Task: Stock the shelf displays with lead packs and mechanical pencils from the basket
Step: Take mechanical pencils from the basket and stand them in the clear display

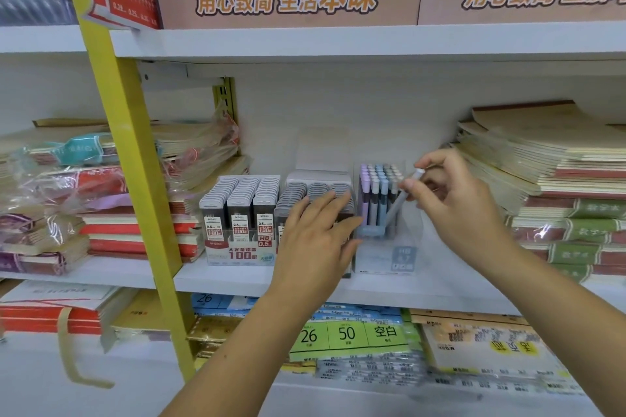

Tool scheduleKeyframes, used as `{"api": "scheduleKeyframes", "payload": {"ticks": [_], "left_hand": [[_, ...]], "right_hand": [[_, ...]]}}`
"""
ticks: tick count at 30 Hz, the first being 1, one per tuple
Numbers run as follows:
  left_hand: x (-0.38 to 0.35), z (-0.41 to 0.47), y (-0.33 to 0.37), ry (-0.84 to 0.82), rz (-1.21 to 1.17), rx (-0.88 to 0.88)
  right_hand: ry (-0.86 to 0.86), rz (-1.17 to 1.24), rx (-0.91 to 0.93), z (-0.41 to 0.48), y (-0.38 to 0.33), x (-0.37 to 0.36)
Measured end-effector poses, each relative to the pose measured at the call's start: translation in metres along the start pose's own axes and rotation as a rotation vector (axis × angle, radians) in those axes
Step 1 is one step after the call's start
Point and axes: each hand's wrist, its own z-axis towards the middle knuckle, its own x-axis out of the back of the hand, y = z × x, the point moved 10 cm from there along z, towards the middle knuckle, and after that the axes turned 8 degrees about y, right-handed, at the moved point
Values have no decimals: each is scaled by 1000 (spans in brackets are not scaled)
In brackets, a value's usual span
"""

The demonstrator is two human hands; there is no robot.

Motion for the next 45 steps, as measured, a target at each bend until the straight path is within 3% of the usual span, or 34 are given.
{"api": "scheduleKeyframes", "payload": {"ticks": [8, 15, 20, 22, 27, 34, 37, 39, 45], "left_hand": [[-2, -2, -2, 7, -9, -19], [-2, -2, -3, 15, -25, -22], [-4, -3, -4, 11, -40, -25], [-4, -2, -4, 6, -45, -27], [4, 2, 0, -11, -19, -39], [29, -61, 3, 134, -181, 40], [1, -148, -3, -43, -247, 169], [-29, -224, -16, -236, -292, 347], [-106, -457, -46, -840, -310, 820]], "right_hand": [[-93, -103, 88, -2, -3, -28], [-140, -121, 42, 7, 6, -36], [-153, -369, 200, 6, -1, -49], [-155, -402, 183, 4, 2, -51], [-167, -333, 124, -4, 4, -46], [62, 73, 13, -85, 2, -11], [17, 128, -124, -154, 29, -33], [-62, 101, -244, -210, 59, -57], [-441, -167, -659, -412, 167, -130]]}}
